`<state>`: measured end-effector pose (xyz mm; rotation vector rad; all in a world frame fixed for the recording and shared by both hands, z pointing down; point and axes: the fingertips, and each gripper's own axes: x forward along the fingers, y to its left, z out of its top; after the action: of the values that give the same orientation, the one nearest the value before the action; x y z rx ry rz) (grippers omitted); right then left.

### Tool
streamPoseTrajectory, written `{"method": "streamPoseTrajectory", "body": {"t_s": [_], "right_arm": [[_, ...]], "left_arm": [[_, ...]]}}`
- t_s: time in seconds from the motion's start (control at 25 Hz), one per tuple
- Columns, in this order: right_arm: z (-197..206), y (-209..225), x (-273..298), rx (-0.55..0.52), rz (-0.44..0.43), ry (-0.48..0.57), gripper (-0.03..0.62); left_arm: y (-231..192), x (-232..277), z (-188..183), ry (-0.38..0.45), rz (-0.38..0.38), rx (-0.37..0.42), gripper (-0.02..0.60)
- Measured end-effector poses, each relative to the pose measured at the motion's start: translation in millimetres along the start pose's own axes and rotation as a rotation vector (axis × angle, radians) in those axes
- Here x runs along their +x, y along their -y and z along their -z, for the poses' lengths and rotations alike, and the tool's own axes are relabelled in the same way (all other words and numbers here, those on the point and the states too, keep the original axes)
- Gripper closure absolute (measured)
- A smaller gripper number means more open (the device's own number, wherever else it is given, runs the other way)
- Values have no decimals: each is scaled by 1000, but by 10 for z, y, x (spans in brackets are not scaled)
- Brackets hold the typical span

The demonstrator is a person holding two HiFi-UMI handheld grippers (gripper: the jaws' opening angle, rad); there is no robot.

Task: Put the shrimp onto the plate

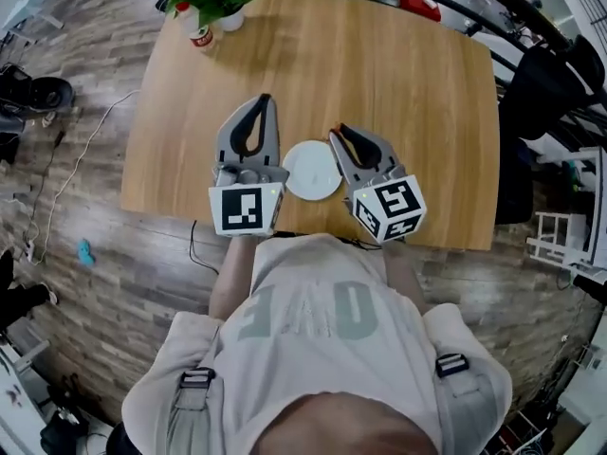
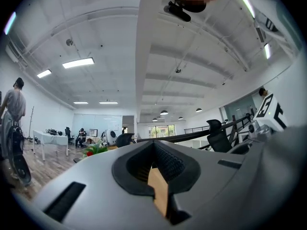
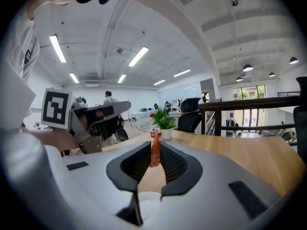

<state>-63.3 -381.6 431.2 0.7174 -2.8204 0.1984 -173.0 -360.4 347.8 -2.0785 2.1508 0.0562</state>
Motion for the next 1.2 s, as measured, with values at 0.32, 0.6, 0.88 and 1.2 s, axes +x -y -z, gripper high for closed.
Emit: {"method": "streamPoseTrajectory", "body": {"t_s": [0.32, 0.6, 0.88, 1.2], "right_arm": [[966, -152, 282, 8, -99, -285, 531], [1905, -213, 433, -35, -116, -623, 531], [2317, -250, 390, -58, -121, -821, 531], [2338, -215, 421, -39, -85, -845, 530]], "left_arm": [[28, -181, 171, -61, -15, 18, 572], [-6, -199, 273, -89, -40, 18, 572], [-133, -249, 371, -118, -68, 3, 572], [-202, -292, 348, -93, -75, 1, 572]]}}
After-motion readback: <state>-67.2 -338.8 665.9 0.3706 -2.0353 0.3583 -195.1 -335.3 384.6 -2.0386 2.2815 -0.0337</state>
